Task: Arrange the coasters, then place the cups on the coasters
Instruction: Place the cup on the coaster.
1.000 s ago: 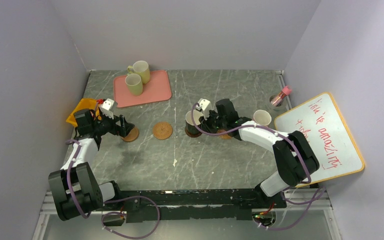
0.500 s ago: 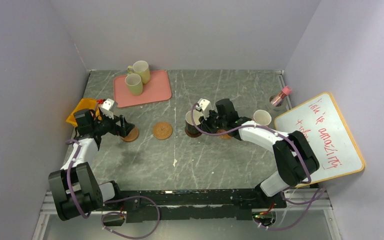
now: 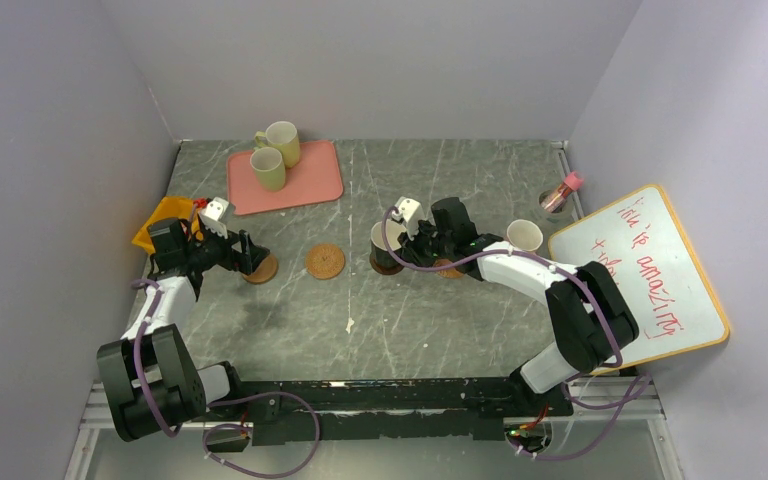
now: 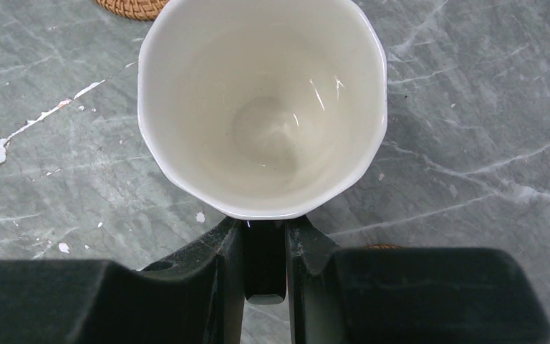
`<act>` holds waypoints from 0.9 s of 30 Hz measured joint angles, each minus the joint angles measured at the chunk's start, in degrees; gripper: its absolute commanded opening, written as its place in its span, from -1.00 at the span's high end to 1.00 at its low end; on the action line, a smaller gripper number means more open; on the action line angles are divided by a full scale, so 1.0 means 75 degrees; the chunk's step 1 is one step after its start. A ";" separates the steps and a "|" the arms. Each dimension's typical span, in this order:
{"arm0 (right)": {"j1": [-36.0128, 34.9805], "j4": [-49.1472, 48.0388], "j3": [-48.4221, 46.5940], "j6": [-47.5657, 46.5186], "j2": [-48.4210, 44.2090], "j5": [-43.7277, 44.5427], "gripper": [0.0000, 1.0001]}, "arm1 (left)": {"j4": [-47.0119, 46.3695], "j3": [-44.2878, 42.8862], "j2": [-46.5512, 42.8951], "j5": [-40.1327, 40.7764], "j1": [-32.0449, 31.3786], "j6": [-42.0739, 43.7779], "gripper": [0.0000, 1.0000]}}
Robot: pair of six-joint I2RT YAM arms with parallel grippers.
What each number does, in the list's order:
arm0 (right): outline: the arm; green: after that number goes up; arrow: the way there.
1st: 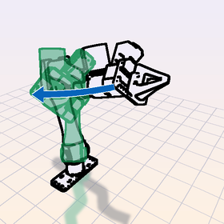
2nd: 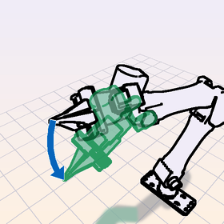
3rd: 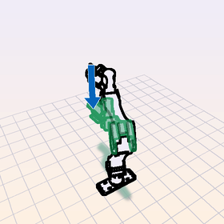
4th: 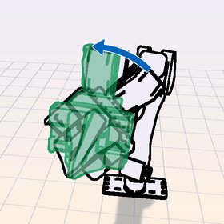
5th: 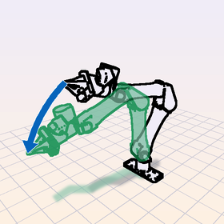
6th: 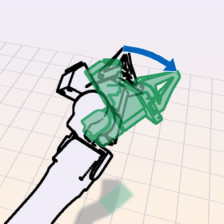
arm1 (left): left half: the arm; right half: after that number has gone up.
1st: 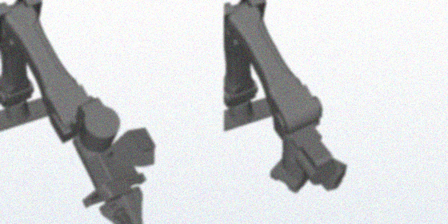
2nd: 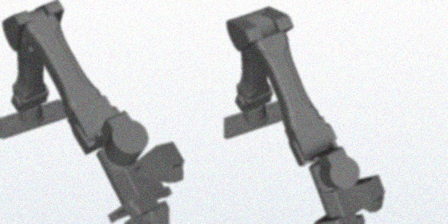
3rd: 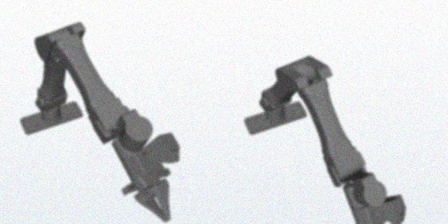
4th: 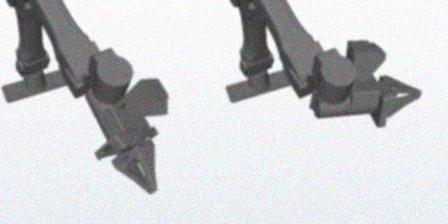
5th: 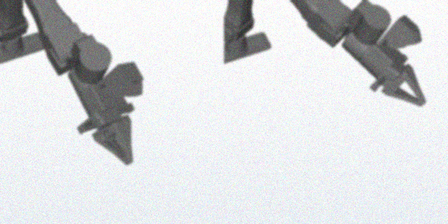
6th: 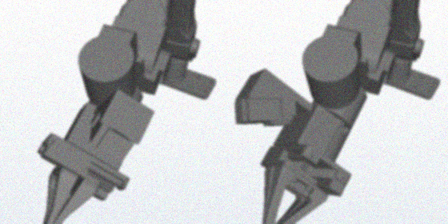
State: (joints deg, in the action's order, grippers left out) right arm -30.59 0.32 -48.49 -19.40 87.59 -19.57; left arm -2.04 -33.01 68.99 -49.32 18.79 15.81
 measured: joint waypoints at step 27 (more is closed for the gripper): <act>0.0000 0.0009 -0.0047 -0.0090 -0.0009 0.0000 0.20 | 0.0026 0.0000 0.0000 -0.0050 0.0000 0.0003 -0.93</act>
State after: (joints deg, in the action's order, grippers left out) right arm -30.59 0.38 -48.84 -20.08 87.53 -19.57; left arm -1.85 -33.01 68.99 -49.69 18.79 15.84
